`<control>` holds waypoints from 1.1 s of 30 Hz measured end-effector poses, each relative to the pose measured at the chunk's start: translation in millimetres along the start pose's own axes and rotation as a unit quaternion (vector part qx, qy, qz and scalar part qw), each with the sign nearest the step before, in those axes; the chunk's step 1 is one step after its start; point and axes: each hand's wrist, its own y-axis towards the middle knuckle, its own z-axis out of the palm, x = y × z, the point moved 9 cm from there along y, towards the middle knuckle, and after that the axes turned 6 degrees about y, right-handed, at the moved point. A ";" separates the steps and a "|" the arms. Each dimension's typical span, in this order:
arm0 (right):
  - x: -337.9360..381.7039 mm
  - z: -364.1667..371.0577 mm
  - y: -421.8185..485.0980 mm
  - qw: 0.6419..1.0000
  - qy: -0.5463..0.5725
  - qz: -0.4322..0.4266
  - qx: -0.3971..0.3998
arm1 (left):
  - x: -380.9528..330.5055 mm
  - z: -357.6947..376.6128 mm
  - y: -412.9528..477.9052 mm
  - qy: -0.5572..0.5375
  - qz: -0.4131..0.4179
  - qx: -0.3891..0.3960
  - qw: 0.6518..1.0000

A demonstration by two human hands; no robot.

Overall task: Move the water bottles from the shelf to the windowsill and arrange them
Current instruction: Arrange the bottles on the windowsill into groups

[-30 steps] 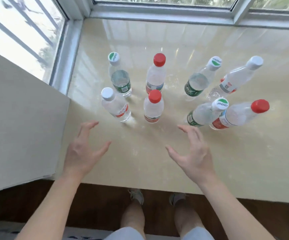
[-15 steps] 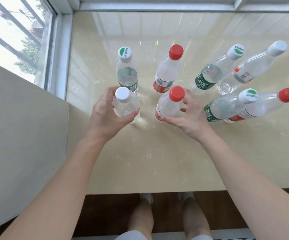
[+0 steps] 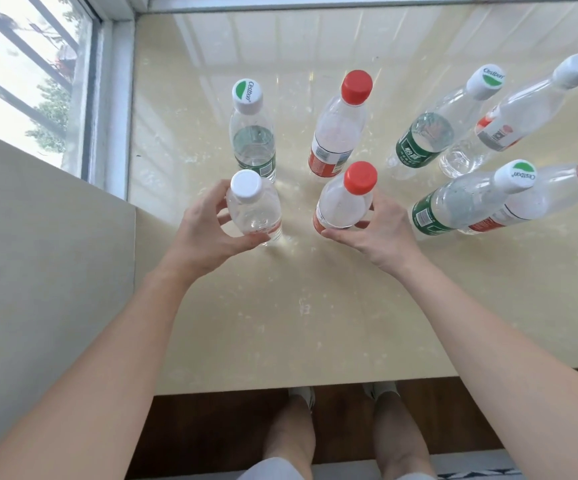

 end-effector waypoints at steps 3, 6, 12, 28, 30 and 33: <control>4.5 0.0 1.2 1.000 -0.013 -0.010 0.014 | -0.9 0.1 1.8 -0.002 0.002 0.013 1.000; 9.8 1.3 2.4 0.999 -0.024 -0.018 0.020 | -2.2 1.6 1.4 -0.010 -0.002 0.013 1.000; 4.2 4.8 5.3 0.999 -0.030 -0.006 0.020 | -0.2 5.2 -0.1 0.001 -0.003 0.014 1.000; 8.7 -17.7 -14.7 0.968 -0.233 0.044 0.083 | 2.1 -25.7 -19.7 0.366 -0.012 -0.019 0.930; 30.8 -34.9 -16.4 0.967 -0.247 0.025 0.065 | -9.0 -43.8 -18.2 0.393 -0.016 -0.042 0.919; 66.9 -61.6 -8.9 0.968 -0.248 -0.011 0.019 | -34.8 -69.5 -5.9 0.407 -0.001 -0.086 0.910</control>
